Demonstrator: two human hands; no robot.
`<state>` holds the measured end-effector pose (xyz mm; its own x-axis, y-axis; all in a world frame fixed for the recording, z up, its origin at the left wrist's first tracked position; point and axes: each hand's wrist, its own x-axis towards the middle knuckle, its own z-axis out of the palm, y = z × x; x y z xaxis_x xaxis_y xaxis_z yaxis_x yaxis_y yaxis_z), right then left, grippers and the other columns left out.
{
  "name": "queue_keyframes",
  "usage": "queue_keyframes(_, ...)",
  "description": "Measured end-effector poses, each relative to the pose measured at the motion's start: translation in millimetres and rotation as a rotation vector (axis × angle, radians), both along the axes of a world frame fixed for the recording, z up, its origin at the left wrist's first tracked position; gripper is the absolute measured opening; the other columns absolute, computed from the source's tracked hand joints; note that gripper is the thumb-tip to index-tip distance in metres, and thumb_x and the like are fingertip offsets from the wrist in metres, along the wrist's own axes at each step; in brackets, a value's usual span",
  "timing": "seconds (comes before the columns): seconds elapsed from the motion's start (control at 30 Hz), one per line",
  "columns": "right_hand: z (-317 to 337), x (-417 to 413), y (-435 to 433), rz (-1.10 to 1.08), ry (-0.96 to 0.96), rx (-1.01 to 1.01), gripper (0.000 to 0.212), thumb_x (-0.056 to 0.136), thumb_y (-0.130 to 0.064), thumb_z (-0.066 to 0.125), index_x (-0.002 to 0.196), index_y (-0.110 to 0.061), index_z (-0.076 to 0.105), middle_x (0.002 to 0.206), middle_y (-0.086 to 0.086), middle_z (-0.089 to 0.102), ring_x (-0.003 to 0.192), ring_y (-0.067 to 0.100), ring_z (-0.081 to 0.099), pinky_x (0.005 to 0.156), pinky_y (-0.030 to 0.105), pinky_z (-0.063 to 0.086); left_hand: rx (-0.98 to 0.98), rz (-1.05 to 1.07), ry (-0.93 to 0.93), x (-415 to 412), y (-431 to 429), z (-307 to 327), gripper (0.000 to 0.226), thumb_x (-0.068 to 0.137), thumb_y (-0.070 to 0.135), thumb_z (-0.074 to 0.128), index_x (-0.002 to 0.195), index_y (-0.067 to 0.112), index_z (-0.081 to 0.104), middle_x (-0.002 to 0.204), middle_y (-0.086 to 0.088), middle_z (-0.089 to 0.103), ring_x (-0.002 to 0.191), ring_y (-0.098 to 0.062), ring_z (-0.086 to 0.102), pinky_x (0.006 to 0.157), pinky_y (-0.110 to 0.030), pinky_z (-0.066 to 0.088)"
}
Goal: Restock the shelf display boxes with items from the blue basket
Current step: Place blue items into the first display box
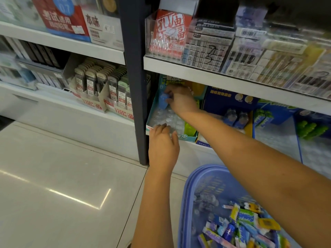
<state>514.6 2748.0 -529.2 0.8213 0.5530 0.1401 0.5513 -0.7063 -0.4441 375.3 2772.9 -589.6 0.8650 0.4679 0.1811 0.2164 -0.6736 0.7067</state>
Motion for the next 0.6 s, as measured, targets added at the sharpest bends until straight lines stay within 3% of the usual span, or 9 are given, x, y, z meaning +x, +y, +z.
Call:
queue_keyframes(0.17,-4.0,3.7,3.5,0.013,-0.08,-0.078,0.025,0.092,-0.014,0.055,0.113,-0.005,0.064,0.113,0.016,0.063,0.105,0.029,0.058,0.082,0.025,0.041,0.005,-0.001,0.001,1.8,3.8,-3.3,0.036,0.097,0.026,0.048,0.125,0.006,0.058,0.135,-0.007,0.053,0.13,-0.019,0.039,0.109,-0.027,0.028)
queue_keyframes(0.3,-3.6,0.5,-2.7,0.046,-0.261,-0.208,0.026,0.096,-0.013,0.046,0.114,-0.008,0.063,0.116,0.017,0.06,0.107,0.032,0.055,0.084,0.032,0.042,-0.002,-0.013,0.02,0.7,5.2,-3.8,0.039,0.098,0.029,0.047,0.129,0.007,0.056,0.138,-0.005,0.051,0.133,-0.016,0.035,0.11,-0.024,0.025)
queue_keyframes(0.4,3.2,0.7,-1.5,0.06,-0.206,-0.241,0.027,0.095,-0.019,0.049,0.116,-0.006,0.062,0.118,0.018,0.061,0.107,0.031,0.058,0.085,0.029,0.043,-0.004,-0.011,0.021,0.6,5.8,-4.2,0.04,0.098,0.03,0.047,0.131,0.007,0.055,0.14,-0.004,0.05,0.134,-0.015,0.034,0.11,-0.023,0.024)
queue_keyframes(0.5,9.0,1.2,1.6,0.058,-0.17,-0.262,0.022,0.094,-0.016,0.052,0.105,-0.002,0.064,0.111,0.019,0.062,0.103,0.03,0.059,0.078,0.026,0.039,-0.005,-0.013,0.026,0.9,6.5,-4.2,0.041,0.098,0.03,0.047,0.132,0.008,0.054,0.14,-0.004,0.05,0.135,-0.015,0.034,0.111,-0.023,0.024)
queue_keyframes(0.6,10.5,-0.7,6.9,0.071,-0.201,-0.269,0.022,0.094,-0.013,0.052,0.108,-0.002,0.063,0.113,0.019,0.061,0.106,0.032,0.058,0.08,0.027,0.041,0.0,-0.019,0.023,1.4,6.9,-4.5,0.04,0.098,0.03,0.047,0.13,0.008,0.056,0.14,-0.003,0.051,0.134,-0.014,0.035,0.11,-0.022,0.024)
